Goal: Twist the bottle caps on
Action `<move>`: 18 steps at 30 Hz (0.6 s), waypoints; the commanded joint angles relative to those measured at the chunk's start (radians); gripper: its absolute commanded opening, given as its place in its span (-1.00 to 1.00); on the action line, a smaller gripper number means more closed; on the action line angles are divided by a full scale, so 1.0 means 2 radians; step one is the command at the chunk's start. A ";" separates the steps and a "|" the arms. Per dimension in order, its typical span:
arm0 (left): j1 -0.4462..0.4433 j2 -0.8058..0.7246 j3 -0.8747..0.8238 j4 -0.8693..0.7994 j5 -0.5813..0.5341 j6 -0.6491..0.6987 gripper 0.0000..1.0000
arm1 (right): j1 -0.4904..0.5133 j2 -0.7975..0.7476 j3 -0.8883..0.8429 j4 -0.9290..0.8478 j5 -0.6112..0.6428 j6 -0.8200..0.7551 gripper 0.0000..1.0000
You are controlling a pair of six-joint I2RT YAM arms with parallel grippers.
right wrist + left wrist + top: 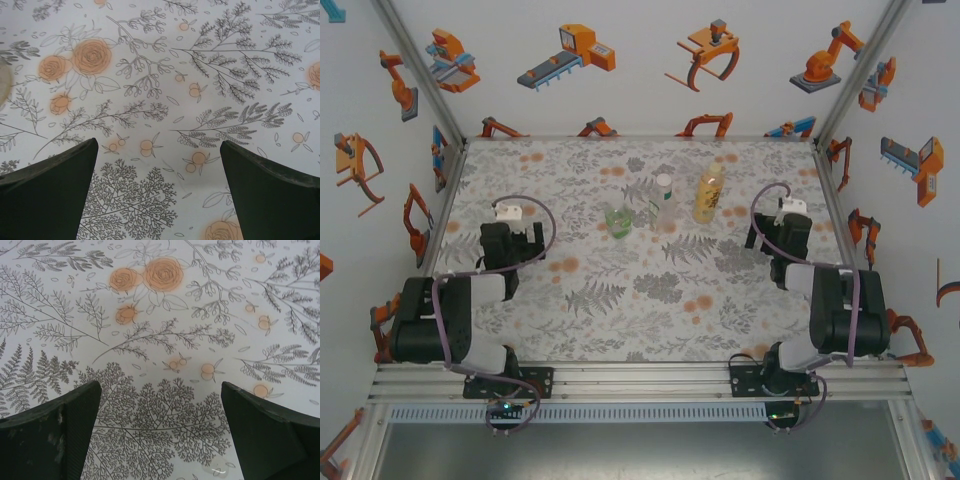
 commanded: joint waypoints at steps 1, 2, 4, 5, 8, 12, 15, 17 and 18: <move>0.006 0.032 -0.009 0.093 0.022 -0.016 0.95 | -0.003 0.001 -0.009 0.043 -0.019 -0.003 0.99; 0.007 0.035 -0.012 0.097 0.014 -0.020 0.95 | -0.003 0.001 -0.009 0.043 -0.019 -0.003 0.99; 0.010 0.027 0.004 0.054 0.013 -0.024 0.95 | -0.003 0.002 -0.016 0.055 -0.025 -0.005 0.99; 0.013 0.032 0.003 0.065 0.011 -0.029 0.95 | -0.003 0.006 -0.026 0.074 -0.027 -0.007 0.99; 0.014 0.030 0.009 0.050 0.006 -0.032 0.95 | -0.005 0.015 -0.052 0.128 -0.041 -0.011 0.99; 0.014 0.030 0.008 0.052 0.005 -0.031 0.94 | -0.004 0.018 -0.044 0.120 -0.028 -0.004 0.99; 0.014 0.030 0.009 0.049 0.003 -0.032 0.95 | -0.003 0.018 -0.045 0.121 -0.025 -0.003 0.99; 0.015 0.031 0.009 0.049 0.005 -0.033 0.95 | -0.003 0.018 -0.045 0.121 -0.025 -0.003 0.99; 0.015 0.030 0.010 0.048 0.005 -0.033 0.94 | -0.004 0.018 -0.045 0.121 -0.025 -0.003 0.99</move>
